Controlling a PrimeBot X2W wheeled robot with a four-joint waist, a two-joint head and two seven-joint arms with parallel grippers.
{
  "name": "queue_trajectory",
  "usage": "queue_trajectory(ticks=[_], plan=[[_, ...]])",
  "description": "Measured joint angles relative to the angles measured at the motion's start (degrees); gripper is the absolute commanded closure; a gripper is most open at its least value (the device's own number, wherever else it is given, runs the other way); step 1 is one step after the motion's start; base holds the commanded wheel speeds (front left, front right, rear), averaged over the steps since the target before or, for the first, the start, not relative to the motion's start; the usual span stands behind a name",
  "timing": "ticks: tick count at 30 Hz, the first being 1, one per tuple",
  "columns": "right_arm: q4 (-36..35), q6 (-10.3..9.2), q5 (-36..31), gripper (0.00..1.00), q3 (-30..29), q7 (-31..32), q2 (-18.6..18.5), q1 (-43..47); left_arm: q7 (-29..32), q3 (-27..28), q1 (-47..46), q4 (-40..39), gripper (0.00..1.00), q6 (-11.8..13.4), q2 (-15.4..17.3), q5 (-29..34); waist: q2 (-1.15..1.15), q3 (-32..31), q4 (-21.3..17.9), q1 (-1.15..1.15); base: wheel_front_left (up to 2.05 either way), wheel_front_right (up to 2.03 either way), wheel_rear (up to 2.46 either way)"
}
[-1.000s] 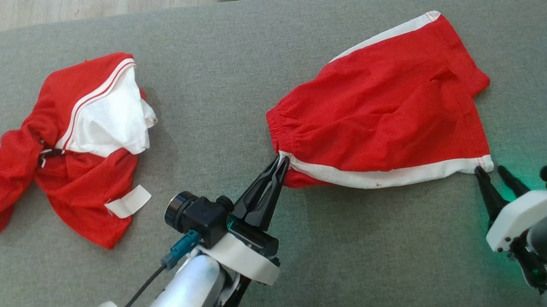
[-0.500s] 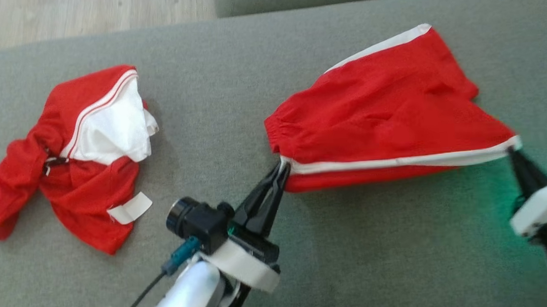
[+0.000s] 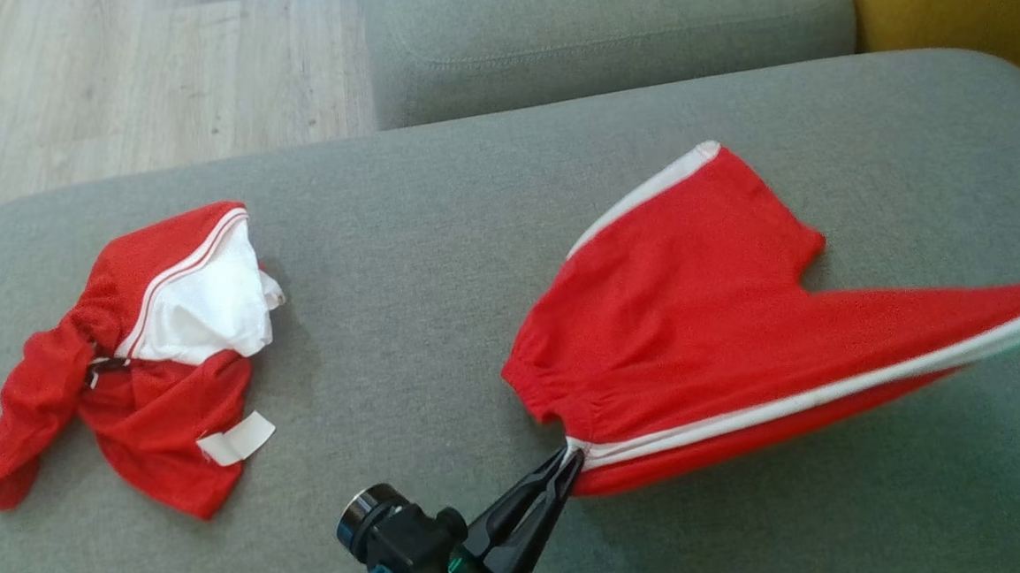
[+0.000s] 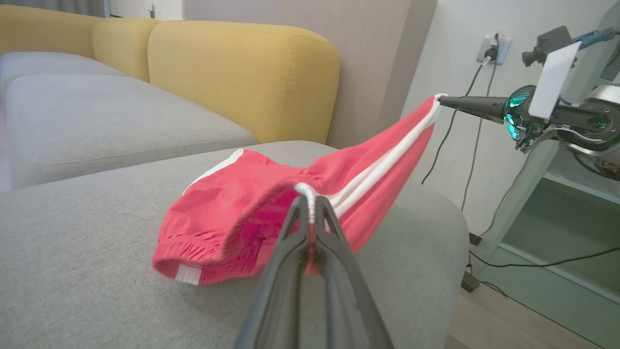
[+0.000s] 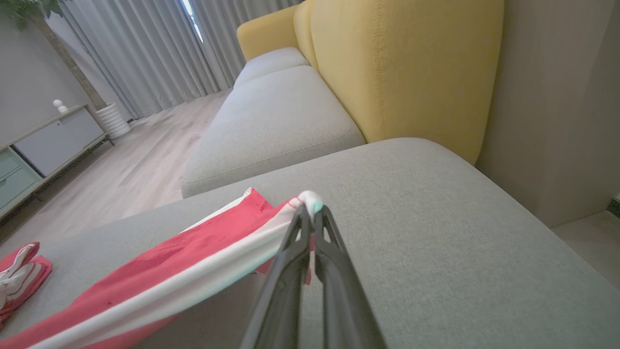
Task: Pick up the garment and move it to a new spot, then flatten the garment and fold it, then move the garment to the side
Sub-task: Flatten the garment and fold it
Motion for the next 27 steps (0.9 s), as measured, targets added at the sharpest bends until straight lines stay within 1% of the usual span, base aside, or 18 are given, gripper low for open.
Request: queue_trajectory(ticks=[2, 5, 9, 12, 14, 19, 27], plan=[[-2.58, 0.0, -0.86, 1.0, -1.45, 2.59, 1.37, 1.33, 1.48, 0.07, 0.46, -2.25, 1.0, 0.08, 0.62, -1.02, 0.0, -0.03, 0.45, 0.0, 0.0, 0.0, 0.0], [-3.47, 0.0, -1.48, 1.0, -2.05, 5.65, 2.71, 0.48, 3.46, 0.15, 0.38, -3.65, 1.0, 0.08, 0.54, -3.43, 0.0, 0.8, 1.28, 0.0, 0.0, 0.0, 0.0], [0.85, 0.0, -2.66, 1.0, -1.56, 9.09, 3.52, -4.77, 5.95, 0.0, -1.62, -1.55, 1.0, 0.05, -1.25, -7.46, 0.0, 2.71, 2.96, 0.01, 0.0, 0.0, 0.0], [4.27, 0.0, -3.53, 1.0, -0.92, 9.33, 3.3, -8.32, 6.82, 0.05, -3.75, 0.87, 1.0, 0.05, -2.86, -9.53, 0.0, 3.74, 4.1, 0.02, 0.0, 0.0, 0.0], [7.76, 0.0, -3.96, 1.0, -0.2, 9.67, 2.72, -11.85, 7.05, 0.41, -5.95, 3.3, 1.0, 0.04, -4.5, -11.41, 0.0, 4.76, 5.32, 0.02, 0.0, 0.0, 0.0], [14.4, 0.0, -3.94, 1.0, 1.74, 9.72, -0.04, -19.06, 7.62, 0.91, -9.4, 8.44, 1.0, -0.01, -7.94, -16.97, 0.0, 7.32, 8.18, 0.02, 0.0, 0.0, 0.0], [23.28, 0.0, -4.95, 1.0, 6.92, 9.82, -3.68, -30.08, 7.99, -1.6, -16.58, 14.49, 1.0, -0.01, -10.05, -25.4, 0.0, 11.61, 11.34, 0.03, 0.0, 0.0, 0.0]])
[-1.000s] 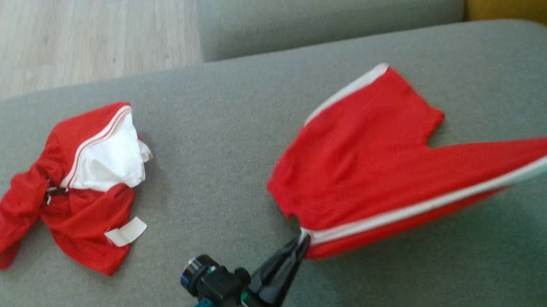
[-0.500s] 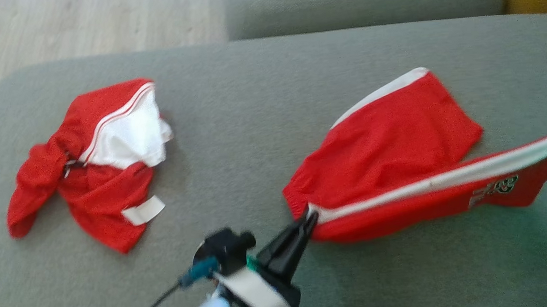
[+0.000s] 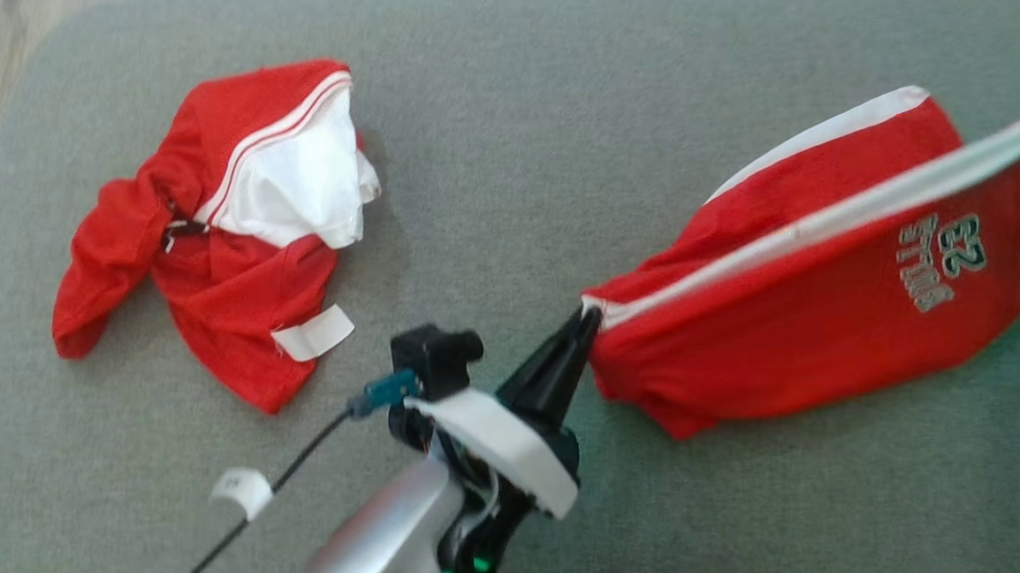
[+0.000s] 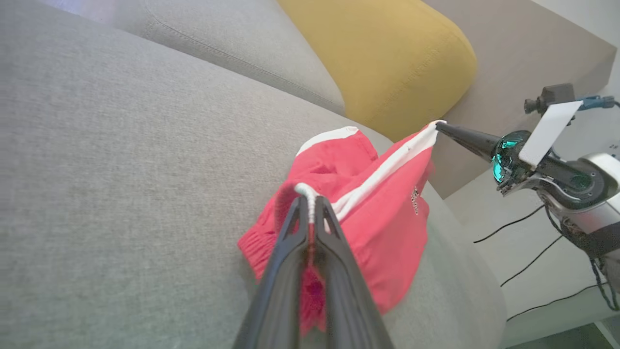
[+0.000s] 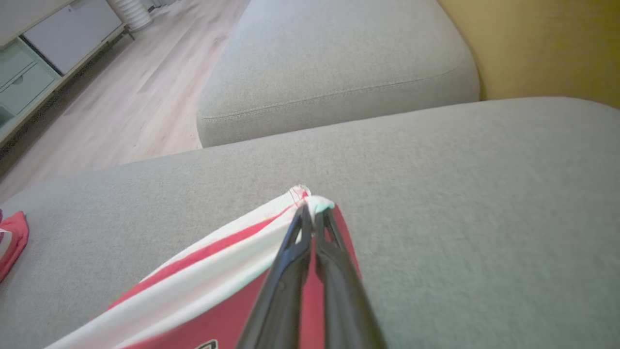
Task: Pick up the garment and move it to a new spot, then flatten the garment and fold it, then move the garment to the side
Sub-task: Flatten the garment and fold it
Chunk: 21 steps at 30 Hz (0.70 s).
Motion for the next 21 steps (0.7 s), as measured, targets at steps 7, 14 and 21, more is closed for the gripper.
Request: queue_trajectory(ticks=[7, 14, 21], plan=[[8.73, 0.0, -0.81, 1.0, 5.95, -0.56, -1.05, -10.72, -2.42, -2.54, -6.89, 5.73, 1.0, 0.0, -0.91, -3.58, 0.0, 3.86, 1.39, 0.0, 0.0, 0.0, 0.0], [14.85, 0.0, 1.3, 0.0, 9.99, -5.92, -1.34, -14.76, -6.47, -3.54, -9.02, 12.98, 0.0, 0.02, -1.34, -5.5, 0.0, 4.82, 2.0, -0.01, 0.0, 0.0, 0.0], [13.86, 0.0, 6.14, 0.0, 12.43, -8.81, -6.62, -7.63, -11.62, -1.77, -8.67, 12.52, 0.0, 8.24, -1.29, 5.19, 0.0, 3.3, 1.79, -0.02, 0.0, 0.0, 0.0]])
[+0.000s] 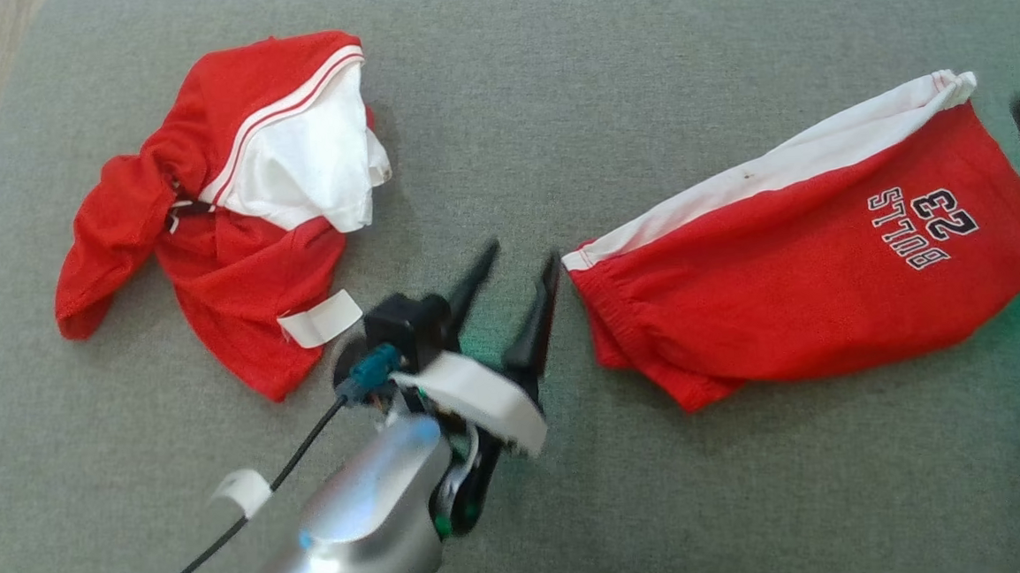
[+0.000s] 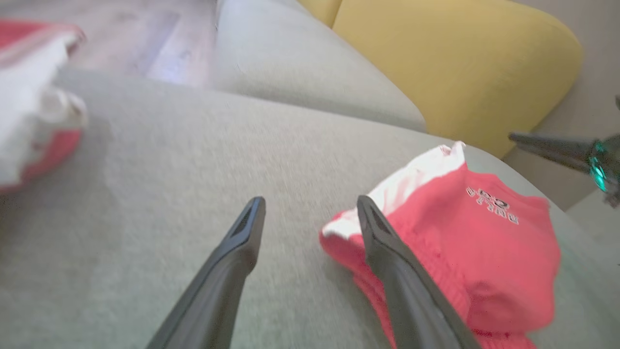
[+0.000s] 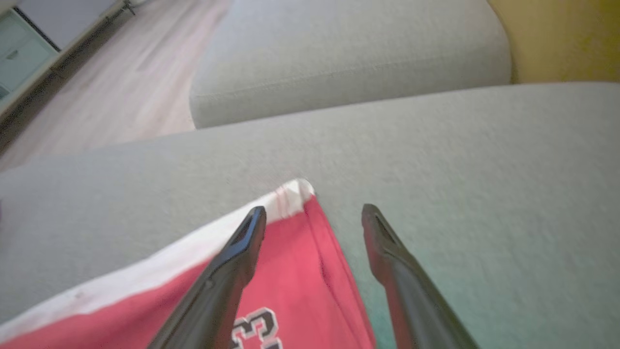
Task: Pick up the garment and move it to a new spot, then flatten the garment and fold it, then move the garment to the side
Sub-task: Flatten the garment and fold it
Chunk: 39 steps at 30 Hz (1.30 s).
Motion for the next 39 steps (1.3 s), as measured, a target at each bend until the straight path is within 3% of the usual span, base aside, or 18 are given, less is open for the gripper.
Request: queue_trajectory(ticks=[7, 14, 15, 16, 17, 18, 27, 39], plan=[[5.04, 0.0, 1.1, 0.0, -0.56, -2.87, -1.48, 4.53, -0.19, 12.23, 10.17, -18.92, 0.0, 9.6, 0.02, 20.61, 0.0, -0.07, 1.88, 0.0, 0.0, 0.0, 0.0], [10.38, 0.0, 0.93, 0.03, 1.02, -3.44, -1.38, 4.81, -0.27, 16.04, 19.6, -28.73, 0.0, 13.35, 0.09, 30.37, 0.0, -0.97, 4.28, 0.0, 0.0, 0.0, 0.0], [10.92, 0.0, 0.93, 0.14, 1.46, -3.48, -1.36, 4.78, -0.37, 16.25, 20.36, -29.45, 0.0, 13.5, 0.09, 31.23, 0.0, -1.22, 4.64, 0.0, 0.0, 0.0, 0.0], [11.45, 0.0, 0.94, 0.44, 1.97, -3.56, -1.35, 4.77, -0.44, 16.33, 21.16, -29.95, 0.0, 13.51, 0.1, 31.87, 0.0, -1.48, 4.97, 0.0, 0.0, 0.0, 0.0], [12.01, 0.0, 0.94, 0.68, 2.44, -3.78, -1.36, 4.77, -0.44, 16.34, 22.06, -30.39, 0.0, 13.51, 0.09, 32.42, 0.0, -1.74, 5.3, 0.0, 0.0, 0.0, 0.0], [12.57, 0.0, 0.96, 1.0, 2.81, -3.91, -1.4, 4.76, -0.44, 16.36, 22.99, -30.7, 0.0, 13.51, 0.09, 32.88, 0.0, -1.99, 5.61, 0.0, 0.0, 0.0, 0.0], [19.8, 0.01, 1.09, 1.0, 3.65, -8.1, -1.44, 3.14, -0.44, 18.19, 27.07, -31.04, 0.0, 13.35, 0.14, 34.9, 0.0, -3.98, 6.17, 0.0, 0.0, 0.0, 0.0], [24.36, 0.0, 1.13, 1.0, 0.68, -9.65, -4.36, 3.77, -0.44, 21.13, 27.75, -31.42, 0.0, 11.34, 0.14, 36.56, 0.0, -5.76, -1.81, 0.01, 0.0, 0.0, 0.0]])
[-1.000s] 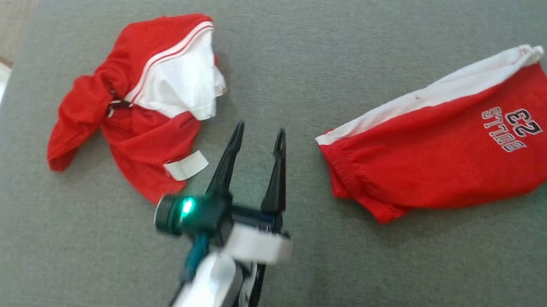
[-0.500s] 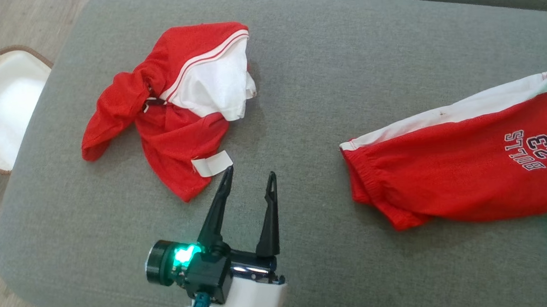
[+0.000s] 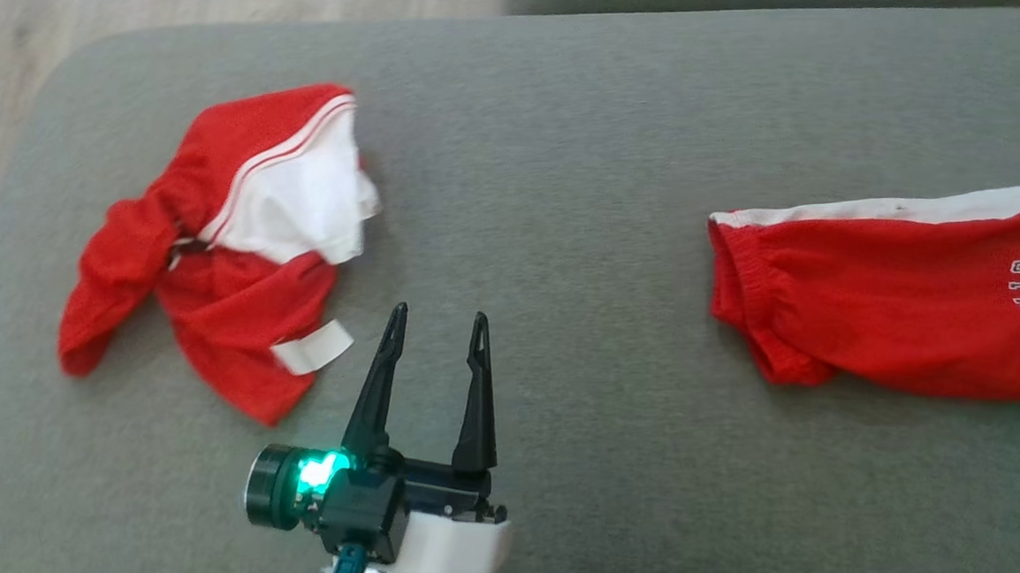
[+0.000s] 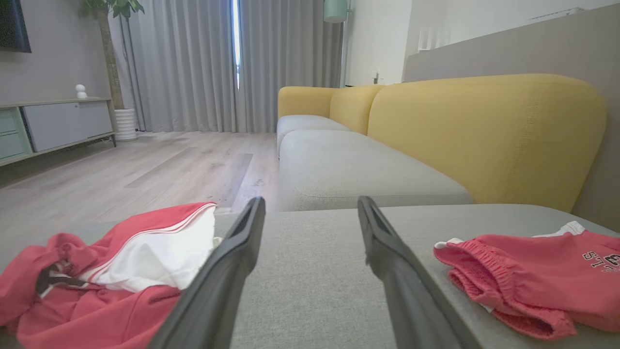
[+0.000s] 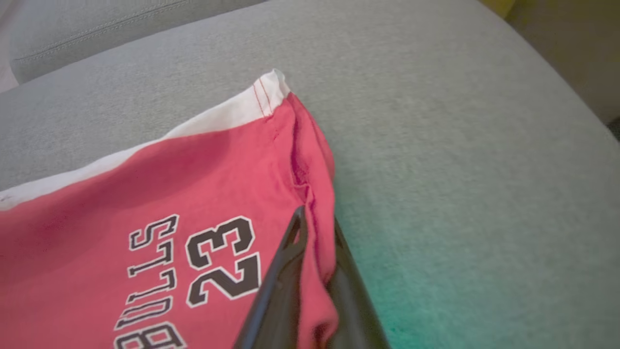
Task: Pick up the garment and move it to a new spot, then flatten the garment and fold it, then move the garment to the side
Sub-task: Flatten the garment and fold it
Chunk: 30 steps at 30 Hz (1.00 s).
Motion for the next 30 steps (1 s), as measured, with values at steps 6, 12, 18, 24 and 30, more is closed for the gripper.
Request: queue_trajectory(ticks=[6, 12, 18, 24, 30], plan=[[-3.85, 0.0, 0.4, 1.0, 0.48, -3.13, 0.21, 1.21, 0.0, 0.56, 0.82, 0.07, 0.0, -1.01, 0.0, 0.0, 0.0, -1.1, -3.36, 0.0, 0.0, 0.0, 0.0], [-13.76, 0.0, 0.2, 1.0, 3.94, -6.41, 1.31, 1.12, 0.0, 1.25, 1.53, 0.68, 0.0, -2.01, 0.0, 0.52, 0.0, -3.06, -4.55, 0.0, 0.0, 0.0, 0.0], [-24.62, 0.0, 0.05, 1.0, 9.29, -7.27, 3.67, 1.62, 0.01, 2.15, 4.3, 1.74, 0.0, -3.03, 0.01, 0.85, 0.0, -5.65, -4.38, 0.0, 0.0, 0.0, 0.0], [-30.82, 0.0, -1.19, 1.0, 16.38, -5.97, 6.6, 3.02, 0.01, 2.61, 5.1, 1.75, 0.0, -3.96, 0.01, 0.85, 0.0, -7.08, -3.74, -0.01, 0.0, 0.0, 0.0], [-31.72, 0.0, -1.89, 1.0, 23.98, -4.14, 10.82, 4.61, 0.01, 2.8, 5.59, 1.71, 0.0, -4.0, 0.02, 0.85, 0.0, -7.38, -2.89, 0.0, 0.0, 0.0, 0.0]])
